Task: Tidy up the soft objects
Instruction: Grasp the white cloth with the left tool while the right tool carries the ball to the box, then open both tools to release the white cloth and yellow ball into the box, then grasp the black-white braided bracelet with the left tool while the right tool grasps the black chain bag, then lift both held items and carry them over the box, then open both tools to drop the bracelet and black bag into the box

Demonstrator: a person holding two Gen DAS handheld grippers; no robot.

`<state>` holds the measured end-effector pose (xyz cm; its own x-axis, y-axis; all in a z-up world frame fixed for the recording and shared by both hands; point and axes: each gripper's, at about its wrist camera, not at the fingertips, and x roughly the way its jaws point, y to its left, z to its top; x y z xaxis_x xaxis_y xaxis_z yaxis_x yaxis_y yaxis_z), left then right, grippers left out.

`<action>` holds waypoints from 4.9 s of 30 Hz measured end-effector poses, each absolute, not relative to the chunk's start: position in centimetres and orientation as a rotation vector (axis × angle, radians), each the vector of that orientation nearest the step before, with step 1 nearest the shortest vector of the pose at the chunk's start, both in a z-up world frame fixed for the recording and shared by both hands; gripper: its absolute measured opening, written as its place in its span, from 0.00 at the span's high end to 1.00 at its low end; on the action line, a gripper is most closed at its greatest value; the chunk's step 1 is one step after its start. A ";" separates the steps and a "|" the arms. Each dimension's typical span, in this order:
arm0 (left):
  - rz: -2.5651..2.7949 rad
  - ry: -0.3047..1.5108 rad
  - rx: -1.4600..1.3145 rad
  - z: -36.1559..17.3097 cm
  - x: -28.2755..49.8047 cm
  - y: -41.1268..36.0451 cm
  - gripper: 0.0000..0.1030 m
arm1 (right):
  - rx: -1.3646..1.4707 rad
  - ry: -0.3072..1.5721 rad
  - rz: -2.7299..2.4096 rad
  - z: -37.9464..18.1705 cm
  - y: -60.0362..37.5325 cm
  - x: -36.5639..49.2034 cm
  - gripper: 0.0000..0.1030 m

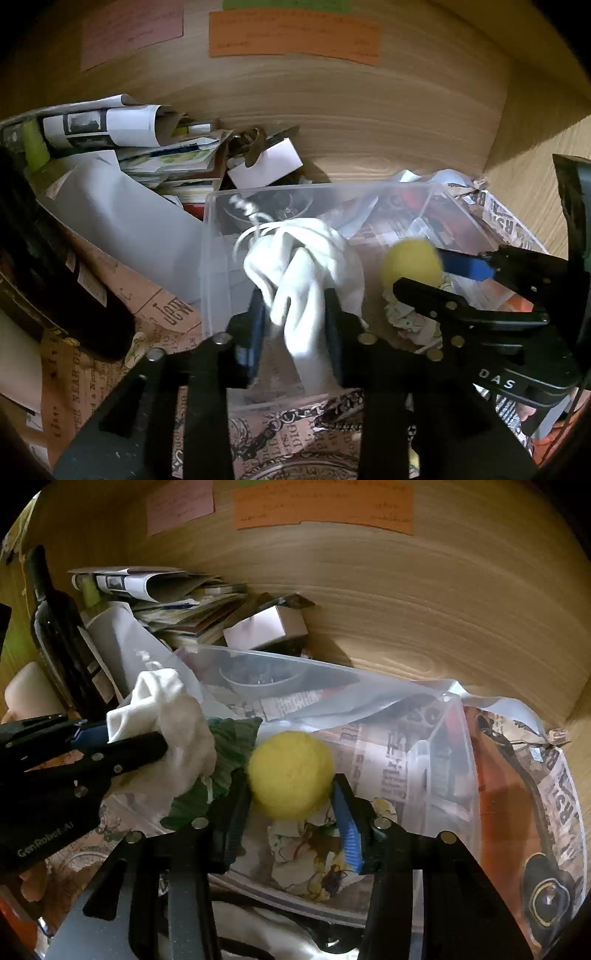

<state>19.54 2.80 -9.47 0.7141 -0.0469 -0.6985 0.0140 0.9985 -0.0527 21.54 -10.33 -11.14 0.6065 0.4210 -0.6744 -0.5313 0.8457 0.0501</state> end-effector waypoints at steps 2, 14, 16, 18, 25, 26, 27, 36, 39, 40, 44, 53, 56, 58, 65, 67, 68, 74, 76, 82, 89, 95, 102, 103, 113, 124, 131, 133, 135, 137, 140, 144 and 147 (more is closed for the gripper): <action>-0.038 0.766 -0.052 -9.3 19.2 2.9 0.58 | -0.163 0.726 0.547 -10.9 -10.3 21.5 0.48; -0.055 0.645 -0.083 -6.3 14.8 3.6 0.35 | -0.111 0.591 0.535 -7.3 -13.4 17.8 0.18; -0.058 0.628 -0.084 -5.9 13.9 3.8 0.33 | -0.116 0.580 0.550 -6.8 -13.7 16.8 0.18; -0.061 0.613 -0.082 -5.7 12.9 3.9 0.31 | -0.129 0.564 0.551 -6.6 -13.9 15.5 0.16; -0.038 0.607 -0.063 -6.3 10.0 4.1 0.21 | -0.131 0.542 0.587 -7.5 -13.7 12.0 0.03; -0.036 0.615 -0.062 -6.7 9.8 4.2 0.21 | -0.134 0.554 0.601 -7.9 -13.4 11.6 0.03; -0.034 0.629 -0.061 -7.1 9.5 4.3 0.21 | -0.137 0.565 0.610 -8.3 -13.1 11.4 0.03; -0.019 0.743 -0.055 -11.0 8.9 4.5 0.21 | -0.206 0.704 0.604 -13.0 -10.7 12.1 0.03; -0.029 0.775 -0.063 -12.0 9.5 4.2 0.21 | -0.188 0.715 0.580 -13.4 -11.1 12.7 0.03; -0.033 0.781 -0.064 -12.3 9.7 4.0 0.21 | -0.177 0.716 0.577 -13.4 -11.4 12.8 0.03; -0.045 0.808 -0.063 -13.3 10.9 3.4 0.27 | -0.130 0.704 0.536 -13.0 -13.1 12.9 0.04; -0.088 0.885 -0.086 -15.0 13.8 2.1 0.51 | -0.059 0.742 0.489 -13.3 -16.6 14.1 0.04; -0.095 0.921 -0.086 -15.9 14.7 1.7 0.59 | -0.044 0.767 0.483 -13.8 -17.3 14.8 0.04; -0.092 0.925 -0.067 -16.1 14.9 1.3 0.59 | -0.030 0.790 0.485 -14.4 -17.6 15.3 0.04; -0.104 0.915 0.001 -16.3 14.9 -0.3 0.84 | 0.018 0.884 0.539 -16.4 -17.8 16.8 0.21; -0.109 0.913 0.015 -16.3 14.6 -0.5 0.91 | 0.014 0.871 0.540 -16.3 -17.8 16.6 0.28; -0.111 0.911 0.021 -16.3 14.5 -0.6 0.93 | 0.008 0.866 0.541 -16.3 -17.7 16.5 0.35; -0.129 0.885 0.001 -15.9 13.7 -1.0 0.95 | -0.021 0.807 0.529 -15.3 -17.6 15.5 0.74; -0.128 0.864 -0.008 -15.5 13.0 -0.8 0.95 | -0.018 0.790 0.529 -14.9 -17.7 15.4 0.79; -0.118 0.776 -0.022 -12.5 11.3 -0.6 0.95 | -0.019 0.699 0.539 -12.4 -17.7 13.9 0.82; -0.111 0.657 -0.024 -8.5 10.0 -0.5 0.95 | 0.006 0.584 0.565 -8.9 -18.0 12.2 0.82; -0.097 0.573 -0.037 -6.0 10.1 0.4 0.95 | 0.029 0.481 0.548 -6.0 -18.6 11.9 0.82; -0.076 0.562 -0.068 -5.4 12.9 1.0 0.95 | 0.032 0.420 0.506 -4.5 -18.2 13.7 0.82; -0.073 0.568 -0.066 -5.5 13.4 1.0 0.95 | 0.031 0.419 0.501 -4.5 -18.1 14.0 0.82; -0.013 0.654 0.011 -8.1 17.7 -0.6 0.95 | -0.017 0.536 0.452 -7.6 -16.2 19.3 0.82; -0.003 0.724 0.090 -10.6 19.6 -2.1 0.94 | -0.097 0.652 0.456 -10.9 -14.2 21.3 0.78; -0.051 0.753 0.056 -10.5 19.1 -2.0 0.74 | -0.125 0.670 0.450 -11.0 -14.2 21.1 0.67; -0.058 0.744 0.050 -10.2 18.5 -2.0 0.68 | -0.127 0.669 0.452 -10.7 -14.3 20.8 0.60; -0.067 0.731 0.045 -9.8 17.9 -2.0 0.62 | -0.131 0.660 0.451 -10.4 -14.5 20.4 0.54; -0.076 0.713 0.036 -9.2 17.0 -2.0 0.55 | -0.136 0.645 0.457 -9.9 -14.7 19.7 0.50; -0.086 0.678 0.023 -8.1 15.6 -1.9 0.46 | -0.144 0.612 0.460 -9.1 -15.1 18.4 0.41; -0.093 0.629 0.016 -6.8 13.5 -1.8 0.34 | -0.139 0.549 0.455 -7.7 -16.1 16.4 0.31; -0.099 0.591 0.019 -6.1 11.5 -2.1 0.24 | -0.118 0.501 0.449 -6.7 -17.3 14.6 0.23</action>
